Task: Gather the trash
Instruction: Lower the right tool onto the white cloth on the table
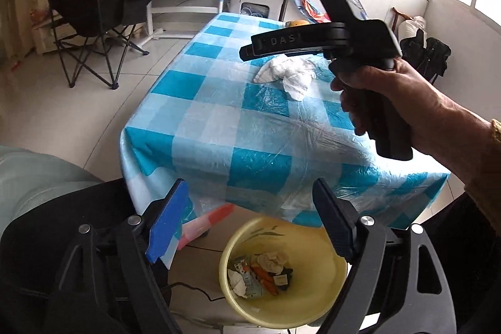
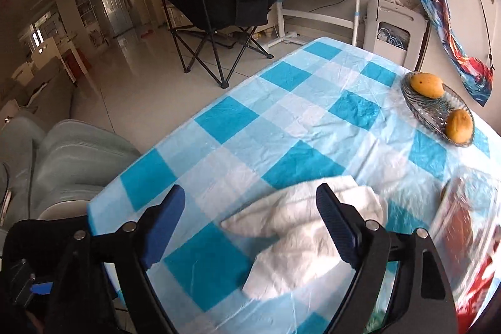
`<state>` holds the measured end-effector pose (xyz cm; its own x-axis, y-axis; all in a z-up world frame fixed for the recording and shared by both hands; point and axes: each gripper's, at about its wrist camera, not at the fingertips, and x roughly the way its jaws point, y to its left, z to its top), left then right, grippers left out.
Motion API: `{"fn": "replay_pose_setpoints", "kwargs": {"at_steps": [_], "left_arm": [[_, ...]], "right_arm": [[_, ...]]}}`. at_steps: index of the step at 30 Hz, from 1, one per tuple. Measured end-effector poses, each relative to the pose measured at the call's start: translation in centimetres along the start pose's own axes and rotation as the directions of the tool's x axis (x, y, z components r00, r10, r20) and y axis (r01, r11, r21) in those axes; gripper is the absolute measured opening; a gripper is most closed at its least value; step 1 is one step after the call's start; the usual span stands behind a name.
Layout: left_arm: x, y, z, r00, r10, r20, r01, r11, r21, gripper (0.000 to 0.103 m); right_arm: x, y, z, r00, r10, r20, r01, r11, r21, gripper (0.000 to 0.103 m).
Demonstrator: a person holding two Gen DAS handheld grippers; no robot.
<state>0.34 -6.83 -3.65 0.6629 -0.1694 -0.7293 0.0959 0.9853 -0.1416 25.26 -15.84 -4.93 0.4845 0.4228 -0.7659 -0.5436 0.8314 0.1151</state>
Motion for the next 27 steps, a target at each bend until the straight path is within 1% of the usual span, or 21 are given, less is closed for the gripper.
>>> {"fn": "replay_pose_setpoints", "kwargs": {"at_steps": [5, 6, 7, 8, 12, 21, 27], "left_arm": [[0.2, -0.1, 0.0, 1.0, -0.001, 0.011, 0.001, 1.0, 0.007, 0.079], [0.2, -0.3, 0.0, 1.0, -0.002, 0.013, 0.002, 1.0, 0.014, 0.079], [0.2, -0.4, 0.1, 1.0, -0.003, 0.014, 0.003, 1.0, 0.02, 0.079], [0.2, -0.6, 0.0, 1.0, -0.003, 0.016, 0.002, 1.0, 0.025, 0.08], [0.2, -0.8, -0.2, 1.0, -0.003, 0.014, 0.002, 0.999, 0.033, 0.081], [0.0, -0.4, -0.5, 1.0, 0.016, 0.015, -0.016, 1.0, 0.021, 0.085], [0.7, -0.7, -0.6, 0.999, 0.027, -0.017, -0.027, 1.0, 0.002, 0.086]], "right_arm": [[2.4, -1.1, 0.4, 0.997, -0.07, -0.043, 0.069, 0.997, -0.023, 0.09], [2.7, -1.4, 0.3, 0.996, -0.066, -0.066, 0.066, 0.998, -0.008, 0.091], [2.8, -1.6, 0.5, 0.996, -0.06, -0.07, 0.06, 0.998, -0.002, 0.095], [2.9, -1.6, 0.5, 0.995, -0.061, -0.074, 0.062, 0.998, -0.001, 0.096], [2.8, -1.4, 0.4, 0.994, -0.081, -0.079, 0.08, 0.997, -0.014, 0.096], [2.9, -1.5, 0.5, 0.994, -0.078, -0.08, 0.078, 0.997, -0.012, 0.096], [3.0, -1.4, 0.5, 0.994, -0.078, -0.08, 0.078, 0.997, -0.012, 0.096]]}}
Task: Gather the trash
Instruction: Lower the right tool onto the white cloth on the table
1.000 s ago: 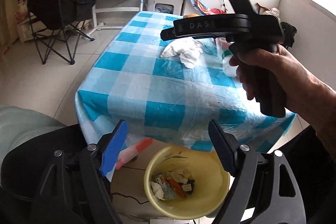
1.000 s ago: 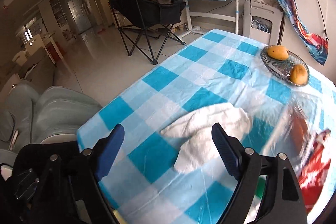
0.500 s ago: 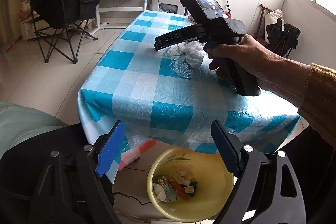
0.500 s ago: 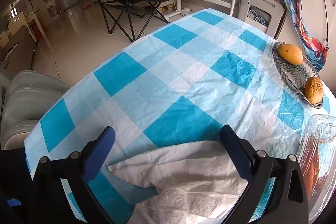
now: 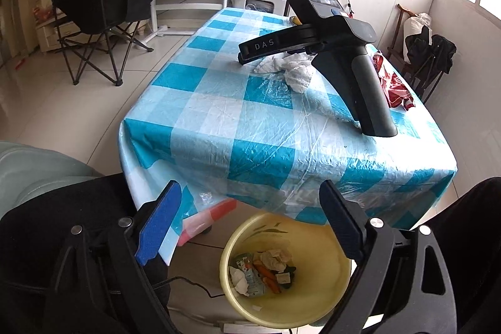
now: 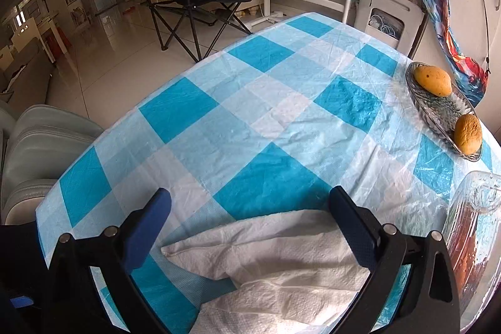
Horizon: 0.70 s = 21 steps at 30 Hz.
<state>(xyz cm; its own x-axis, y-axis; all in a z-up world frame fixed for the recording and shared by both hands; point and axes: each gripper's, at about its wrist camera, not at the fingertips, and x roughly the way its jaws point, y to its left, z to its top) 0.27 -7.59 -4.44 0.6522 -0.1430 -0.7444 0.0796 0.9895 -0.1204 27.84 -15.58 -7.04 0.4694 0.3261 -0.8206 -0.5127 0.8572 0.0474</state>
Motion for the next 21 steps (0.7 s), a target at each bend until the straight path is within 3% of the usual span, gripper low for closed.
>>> {"fn": "replay_pose_setpoints", "kwargs": {"at_steps": [12, 21], "left_arm": [[-0.1, 1.3, 0.6, 1.0, -0.018, -0.001, 0.018, 0.999, -0.042, 0.087], [0.3, 0.9, 0.6, 0.999, -0.024, -0.023, 0.023, 1.0, -0.008, 0.087]], "right_arm": [[0.0, 0.0, 0.0, 1.0, 0.0, 0.0, 0.0, 1.0, 0.0, 0.096], [0.0, 0.0, 0.0, 1.0, 0.0, 0.0, 0.0, 1.0, 0.0, 0.096]]}}
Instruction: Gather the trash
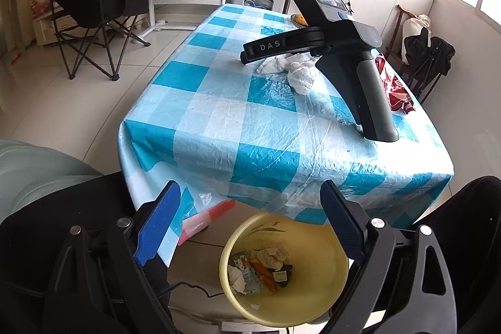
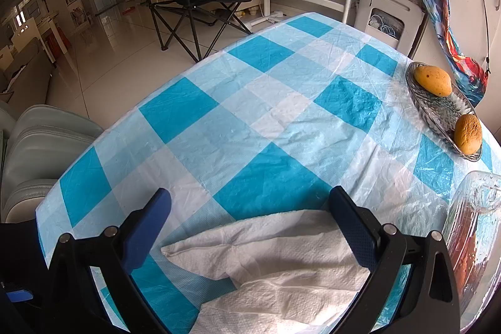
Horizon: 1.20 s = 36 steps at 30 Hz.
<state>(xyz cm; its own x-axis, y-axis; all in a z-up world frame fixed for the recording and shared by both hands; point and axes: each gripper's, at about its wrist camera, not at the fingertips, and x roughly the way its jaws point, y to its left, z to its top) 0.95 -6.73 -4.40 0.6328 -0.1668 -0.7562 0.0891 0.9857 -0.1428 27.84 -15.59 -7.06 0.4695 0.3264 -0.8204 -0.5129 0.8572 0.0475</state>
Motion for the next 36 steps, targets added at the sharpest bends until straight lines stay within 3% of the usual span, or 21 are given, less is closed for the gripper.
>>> {"fn": "replay_pose_setpoints", "kwargs": {"at_steps": [11, 28, 36], "left_arm": [[1.0, -0.4, -0.6, 0.999, 0.003, -0.05, -0.001, 0.999, 0.049, 0.087], [1.6, 2.0, -0.2, 0.998, -0.021, -0.067, 0.016, 0.998, -0.062, 0.087], [1.7, 2.0, -0.2, 0.997, -0.021, -0.068, 0.017, 0.998, -0.066, 0.087]], "right_arm": [[0.0, 0.0, 0.0, 1.0, 0.0, 0.0, 0.0, 1.0, 0.0, 0.096], [0.1, 0.0, 0.0, 1.0, 0.0, 0.0, 0.0, 1.0, 0.0, 0.096], [0.1, 0.0, 0.1, 1.0, 0.0, 0.0, 0.0, 1.0, 0.0, 0.096]]}}
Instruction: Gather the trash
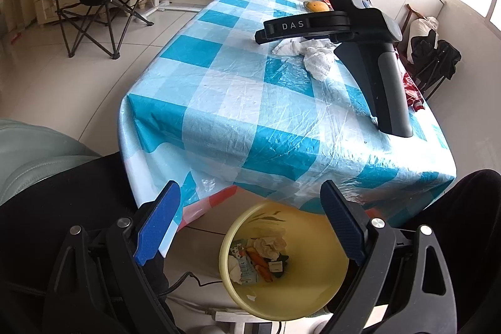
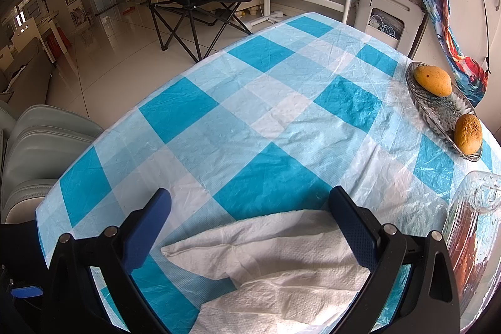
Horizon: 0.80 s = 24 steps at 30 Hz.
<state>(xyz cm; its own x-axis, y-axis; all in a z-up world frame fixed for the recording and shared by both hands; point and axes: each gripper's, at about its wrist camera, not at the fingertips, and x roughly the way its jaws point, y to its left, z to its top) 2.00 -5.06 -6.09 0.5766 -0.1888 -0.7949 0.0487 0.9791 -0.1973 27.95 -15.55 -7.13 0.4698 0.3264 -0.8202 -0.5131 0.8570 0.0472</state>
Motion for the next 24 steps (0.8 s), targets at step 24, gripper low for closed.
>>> {"fn": "replay_pose_setpoints", "kwargs": {"at_steps": [24], "left_arm": [[-4.6, 2.2, 0.6, 0.967, -0.1, 0.234, 0.162, 0.951, -0.262, 0.091]], "right_arm": [[0.0, 0.0, 0.0, 1.0, 0.0, 0.0, 0.0, 1.0, 0.0, 0.096]]}}
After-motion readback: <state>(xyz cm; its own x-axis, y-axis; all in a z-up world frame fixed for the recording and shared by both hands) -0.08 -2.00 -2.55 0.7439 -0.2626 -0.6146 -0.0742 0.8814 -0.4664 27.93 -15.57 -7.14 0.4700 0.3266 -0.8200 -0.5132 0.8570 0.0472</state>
